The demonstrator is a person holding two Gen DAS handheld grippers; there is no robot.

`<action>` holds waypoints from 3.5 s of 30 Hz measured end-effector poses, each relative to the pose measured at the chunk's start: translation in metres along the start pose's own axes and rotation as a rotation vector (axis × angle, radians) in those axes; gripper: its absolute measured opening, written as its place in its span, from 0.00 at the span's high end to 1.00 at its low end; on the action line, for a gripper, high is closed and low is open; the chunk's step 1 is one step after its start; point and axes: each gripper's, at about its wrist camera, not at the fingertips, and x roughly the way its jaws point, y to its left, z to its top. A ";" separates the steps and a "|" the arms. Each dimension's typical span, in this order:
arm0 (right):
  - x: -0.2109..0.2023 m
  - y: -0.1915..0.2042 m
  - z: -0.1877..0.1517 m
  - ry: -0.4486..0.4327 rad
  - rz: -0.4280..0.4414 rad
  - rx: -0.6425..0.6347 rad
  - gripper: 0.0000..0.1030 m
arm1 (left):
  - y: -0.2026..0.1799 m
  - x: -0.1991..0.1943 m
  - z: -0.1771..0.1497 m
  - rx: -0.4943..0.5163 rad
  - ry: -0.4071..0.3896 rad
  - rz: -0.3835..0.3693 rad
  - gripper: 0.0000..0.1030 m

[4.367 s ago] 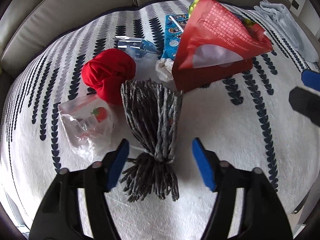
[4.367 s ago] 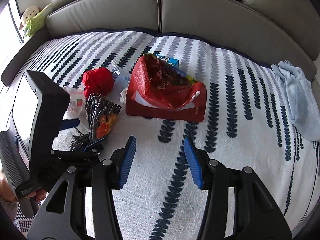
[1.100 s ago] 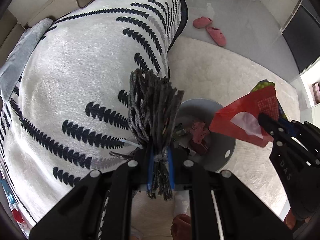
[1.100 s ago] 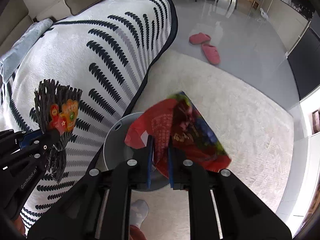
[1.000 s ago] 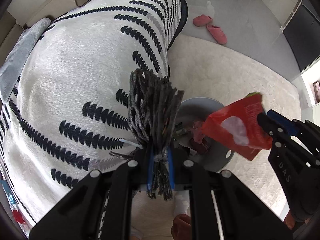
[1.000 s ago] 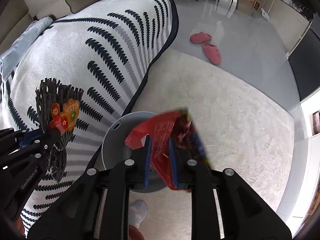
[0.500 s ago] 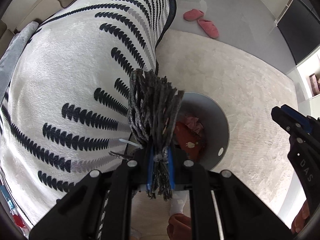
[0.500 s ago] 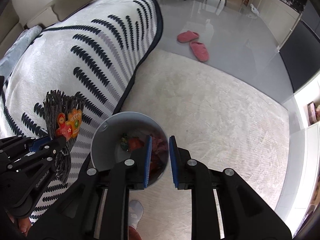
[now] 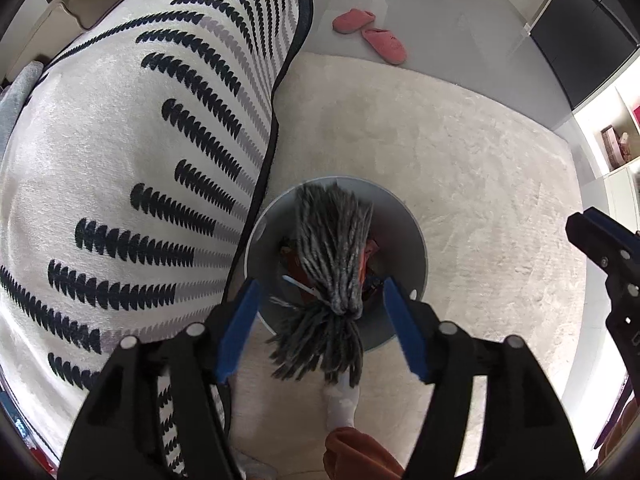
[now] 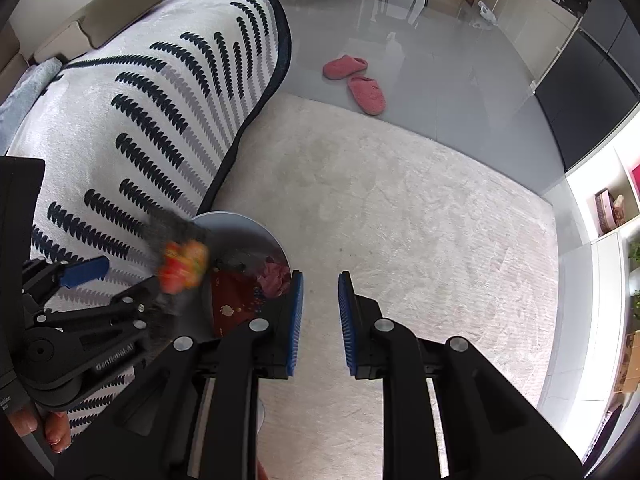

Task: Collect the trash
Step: 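Move both open tools back over the sofa trash, then grasp the clear plastic bag with strawberry label using the left tool, then grasp the red cloth with the right tool while the left tool holds the plastic bag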

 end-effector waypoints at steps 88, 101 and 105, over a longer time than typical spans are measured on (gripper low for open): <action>-0.247 0.863 -0.344 -0.127 0.773 -1.537 0.47 | 0.596 -0.236 -0.646 -1.530 -0.130 0.504 0.79; -0.233 0.891 -0.408 -0.125 0.760 -1.602 0.41 | 0.580 -0.254 -0.692 -1.576 -0.129 0.537 0.80; -0.227 0.901 -0.416 -0.118 0.730 -1.601 0.48 | 0.578 -0.256 -0.696 -1.575 -0.141 0.531 0.80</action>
